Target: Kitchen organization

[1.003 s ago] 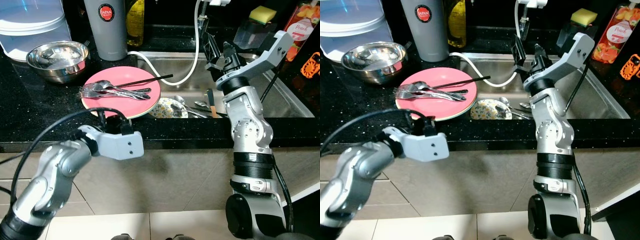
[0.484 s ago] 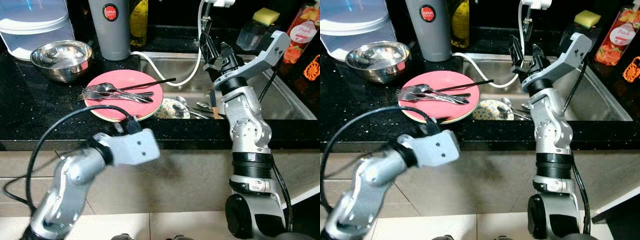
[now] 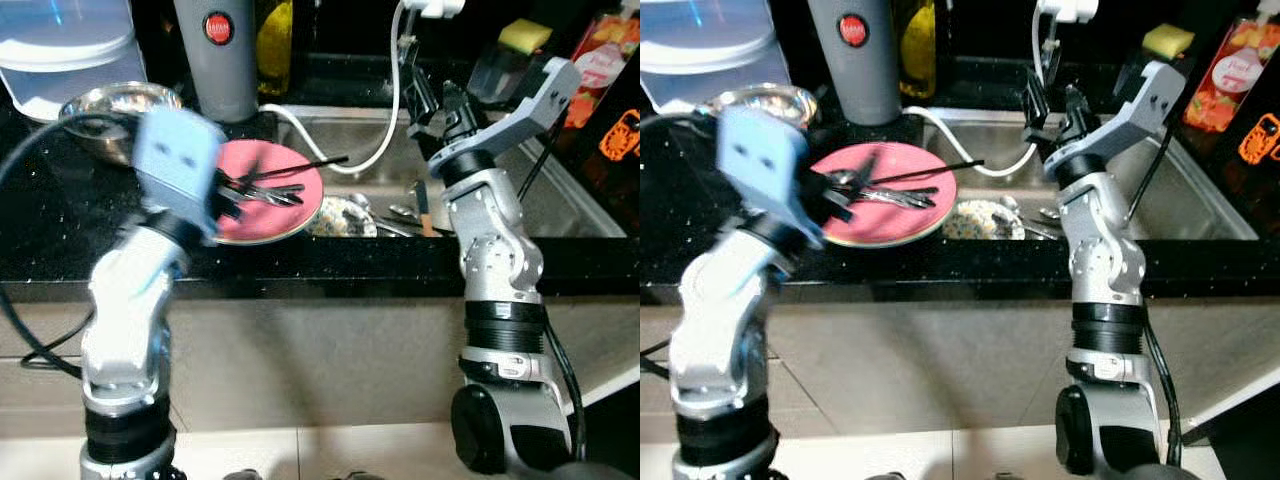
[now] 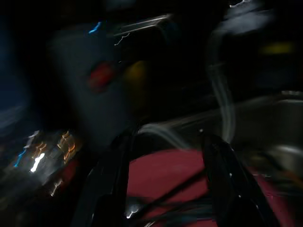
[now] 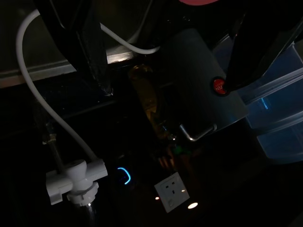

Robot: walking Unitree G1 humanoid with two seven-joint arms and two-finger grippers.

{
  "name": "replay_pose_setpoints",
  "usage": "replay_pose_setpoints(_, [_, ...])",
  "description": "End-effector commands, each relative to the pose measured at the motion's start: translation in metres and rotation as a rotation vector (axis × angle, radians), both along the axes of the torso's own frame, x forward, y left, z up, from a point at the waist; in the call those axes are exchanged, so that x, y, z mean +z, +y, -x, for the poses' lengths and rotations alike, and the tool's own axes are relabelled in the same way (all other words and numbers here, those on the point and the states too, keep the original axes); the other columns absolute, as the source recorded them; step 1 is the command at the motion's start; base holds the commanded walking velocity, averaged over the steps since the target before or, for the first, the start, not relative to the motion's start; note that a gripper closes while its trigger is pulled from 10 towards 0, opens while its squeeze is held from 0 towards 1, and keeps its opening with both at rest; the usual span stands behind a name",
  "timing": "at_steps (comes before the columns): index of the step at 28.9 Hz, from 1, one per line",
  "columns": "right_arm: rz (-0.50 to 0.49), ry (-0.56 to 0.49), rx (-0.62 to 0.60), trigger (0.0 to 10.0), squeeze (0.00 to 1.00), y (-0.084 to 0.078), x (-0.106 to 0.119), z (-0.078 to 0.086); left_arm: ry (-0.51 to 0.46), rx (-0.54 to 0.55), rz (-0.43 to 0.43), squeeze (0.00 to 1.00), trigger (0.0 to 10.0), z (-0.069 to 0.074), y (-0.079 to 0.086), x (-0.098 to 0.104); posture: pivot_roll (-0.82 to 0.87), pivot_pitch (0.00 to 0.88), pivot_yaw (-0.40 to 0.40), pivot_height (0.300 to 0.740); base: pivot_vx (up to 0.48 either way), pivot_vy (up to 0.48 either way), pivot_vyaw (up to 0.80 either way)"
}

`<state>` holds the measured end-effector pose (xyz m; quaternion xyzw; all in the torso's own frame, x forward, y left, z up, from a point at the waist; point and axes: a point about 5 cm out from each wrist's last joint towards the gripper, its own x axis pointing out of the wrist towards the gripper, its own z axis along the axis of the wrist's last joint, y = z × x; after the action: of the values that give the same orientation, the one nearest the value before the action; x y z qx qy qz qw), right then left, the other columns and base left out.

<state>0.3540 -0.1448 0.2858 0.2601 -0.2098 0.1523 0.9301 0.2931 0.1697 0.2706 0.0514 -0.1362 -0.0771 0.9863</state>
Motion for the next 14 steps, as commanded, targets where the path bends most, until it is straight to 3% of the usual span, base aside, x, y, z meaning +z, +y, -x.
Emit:
replay_pose_setpoints(1, [0.016,-0.021,-0.005,10.0,0.00,0.001,0.004,0.000,0.066,0.046,0.056,0.00,10.0,-0.009,0.005,-0.005,0.16,0.031,-0.080,0.740,0.000,0.000,0.00])
replay_pose_setpoints(4, [0.064,-0.028,-0.022,10.0,0.00,0.001,0.006,0.000,0.097,0.076,0.045,0.00,10.0,-0.014,0.008,-0.003,0.15,0.029,-0.075,0.740,0.000,0.000,0.00])
replay_pose_setpoints(7, [0.174,-0.042,-0.056,10.0,0.00,0.002,0.006,0.000,0.168,0.095,0.145,0.00,10.0,-0.018,0.012,-0.006,0.14,0.030,-0.073,0.740,0.000,0.000,0.00])
replay_pose_setpoints(10, [0.174,-0.045,-0.056,10.0,0.00,0.001,0.006,0.001,0.196,0.061,0.227,0.00,10.0,-0.021,0.002,-0.004,0.14,0.031,-0.073,0.740,0.000,0.000,0.00])
replay_pose_setpoints(13, [0.169,-0.045,-0.062,10.0,0.00,-0.001,0.006,0.001,0.204,0.000,0.107,0.00,10.0,-0.023,-0.022,-0.002,0.14,0.031,-0.071,0.740,0.000,0.000,0.00])
replay_pose_setpoints(14, [0.169,-0.046,-0.063,10.0,0.00,-0.001,0.006,0.001,0.222,-0.034,0.102,0.00,10.0,-0.023,-0.030,-0.004,0.14,0.031,-0.071,0.740,0.000,0.000,0.00])
